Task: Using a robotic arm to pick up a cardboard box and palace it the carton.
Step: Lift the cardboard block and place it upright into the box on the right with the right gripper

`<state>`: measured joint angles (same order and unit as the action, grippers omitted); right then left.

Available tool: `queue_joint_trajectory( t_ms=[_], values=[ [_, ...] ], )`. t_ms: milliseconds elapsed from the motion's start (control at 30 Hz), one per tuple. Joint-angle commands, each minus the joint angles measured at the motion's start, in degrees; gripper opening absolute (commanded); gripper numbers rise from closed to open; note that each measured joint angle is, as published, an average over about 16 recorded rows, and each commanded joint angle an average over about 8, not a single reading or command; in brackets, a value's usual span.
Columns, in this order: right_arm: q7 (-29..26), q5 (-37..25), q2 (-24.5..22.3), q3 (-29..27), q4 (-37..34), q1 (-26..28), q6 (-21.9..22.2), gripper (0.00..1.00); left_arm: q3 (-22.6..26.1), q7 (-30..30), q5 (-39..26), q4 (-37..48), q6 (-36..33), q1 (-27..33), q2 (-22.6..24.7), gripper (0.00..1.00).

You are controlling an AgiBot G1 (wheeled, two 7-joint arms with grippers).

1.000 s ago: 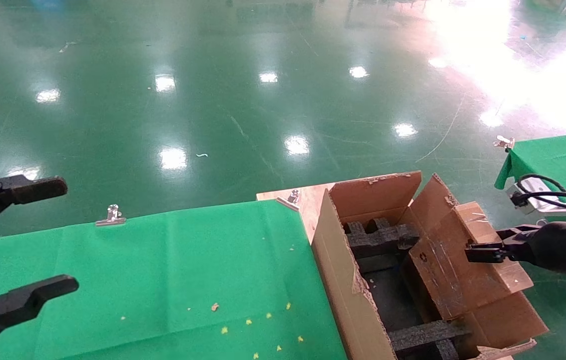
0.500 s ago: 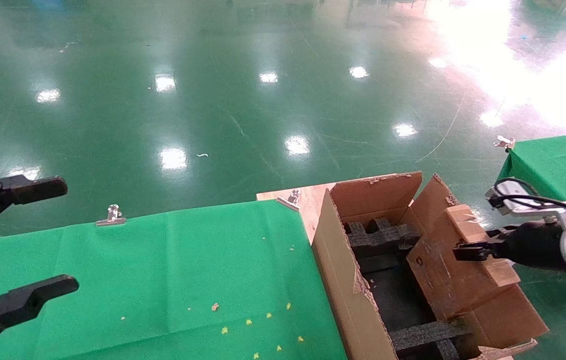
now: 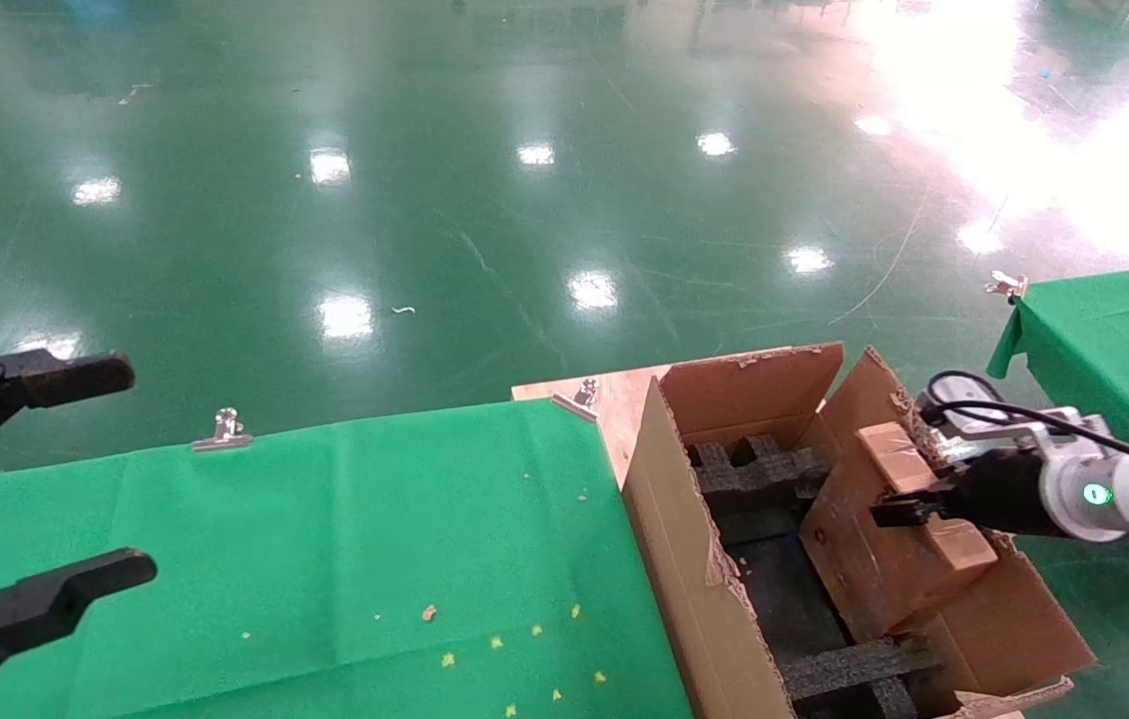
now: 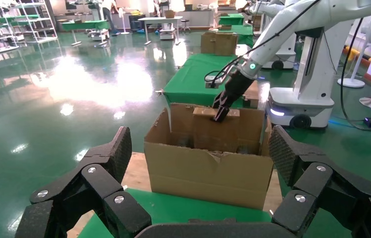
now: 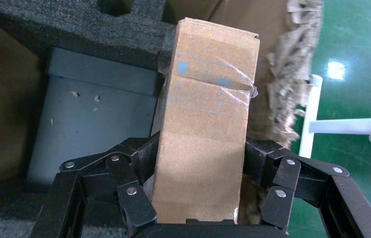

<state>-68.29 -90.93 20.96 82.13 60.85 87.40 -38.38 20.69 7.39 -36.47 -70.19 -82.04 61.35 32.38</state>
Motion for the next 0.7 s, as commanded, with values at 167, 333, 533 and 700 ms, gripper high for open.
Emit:
queue_joint_trajectory(
  t_ms=[167,333,533,700],
  values=[
    [1.82,0.77,3.28,0.22,-4.00,-0.80,0.34,0.00,0.00,0.00,0.00,0.00,0.00,0.00,0.00,1.00],
    [4.37,2.12,5.76,0.21,-7.93,-1.70,0.53,0.00,0.00,0.00,0.00,0.00,0.00,0.00,0.00,1.00],
    [7.93,4.10,8.37,0.04,-12.34,-2.83,0.19,0.00,0.00,0.00,0.00,0.00,0.00,0.00,0.00,1.00],
    [10.80,5.80,10.12,-0.16,-15.34,-3.89,-0.29,0.00,0.00,0.00,0.00,0.00,0.00,0.00,0.00,1.00]
  ],
)
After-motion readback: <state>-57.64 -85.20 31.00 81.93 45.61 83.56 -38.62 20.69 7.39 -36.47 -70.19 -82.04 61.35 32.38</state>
